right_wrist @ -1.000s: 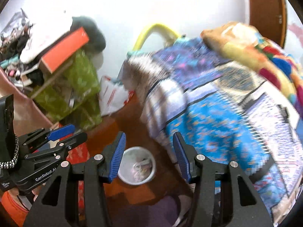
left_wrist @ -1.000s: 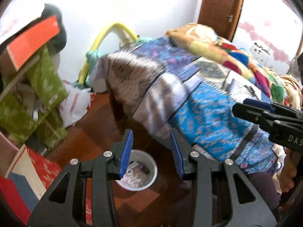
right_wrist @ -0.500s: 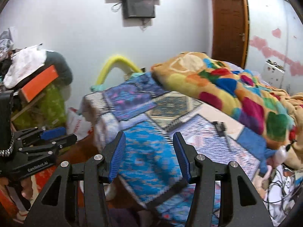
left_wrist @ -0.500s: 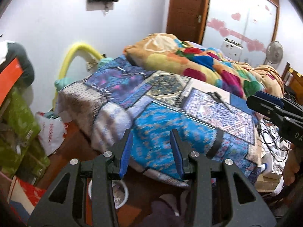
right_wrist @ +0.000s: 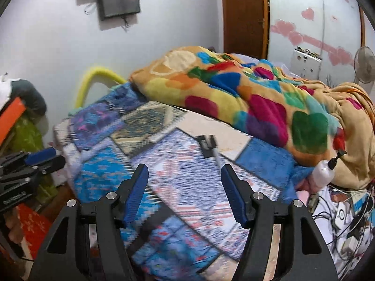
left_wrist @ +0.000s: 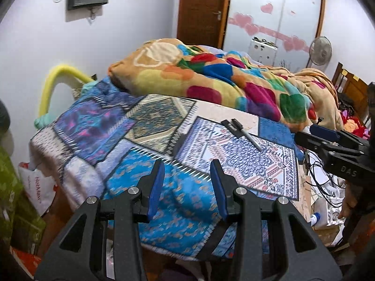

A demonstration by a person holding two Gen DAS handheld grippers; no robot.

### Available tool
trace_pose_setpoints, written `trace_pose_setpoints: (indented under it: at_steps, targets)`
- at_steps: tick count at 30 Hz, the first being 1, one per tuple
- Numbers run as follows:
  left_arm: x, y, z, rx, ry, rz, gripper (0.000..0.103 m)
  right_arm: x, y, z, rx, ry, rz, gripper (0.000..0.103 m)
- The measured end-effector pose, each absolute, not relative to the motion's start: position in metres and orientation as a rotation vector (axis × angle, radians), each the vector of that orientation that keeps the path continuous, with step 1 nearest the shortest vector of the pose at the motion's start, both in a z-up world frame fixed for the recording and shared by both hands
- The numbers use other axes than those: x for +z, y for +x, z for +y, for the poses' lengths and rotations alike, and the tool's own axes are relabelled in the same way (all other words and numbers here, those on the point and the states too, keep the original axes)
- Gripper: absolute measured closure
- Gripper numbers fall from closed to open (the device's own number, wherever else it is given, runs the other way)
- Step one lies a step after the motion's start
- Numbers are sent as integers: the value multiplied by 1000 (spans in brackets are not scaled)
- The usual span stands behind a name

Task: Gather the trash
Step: 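Move both open grippers back over the bed items, then grasp the black marker with the right gripper while the left grasps the black clip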

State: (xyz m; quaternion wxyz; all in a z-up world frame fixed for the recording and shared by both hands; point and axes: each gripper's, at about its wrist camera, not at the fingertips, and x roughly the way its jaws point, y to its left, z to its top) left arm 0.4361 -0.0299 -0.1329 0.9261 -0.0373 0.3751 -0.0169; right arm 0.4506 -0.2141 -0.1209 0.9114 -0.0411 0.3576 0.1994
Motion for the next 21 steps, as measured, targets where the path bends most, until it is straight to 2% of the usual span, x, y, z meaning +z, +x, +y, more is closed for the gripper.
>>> trace_pose_setpoints:
  at_steps: [6,8,10,21]
  targets:
    - [-154,481,-54,-73,-55,820,63,-144,484,-236,386,-78,770,42]
    - [-163,495,-61,-81,-46,841,51,-155,497,-240,380,-70,786,42]
    - [-170,507,-68,-89,-28,852,45,-165,507,-243,385,-56,810,43]
    - [-222,576,-92,-130,-34,947,45,-224,567,-233,403,-100,928,43]
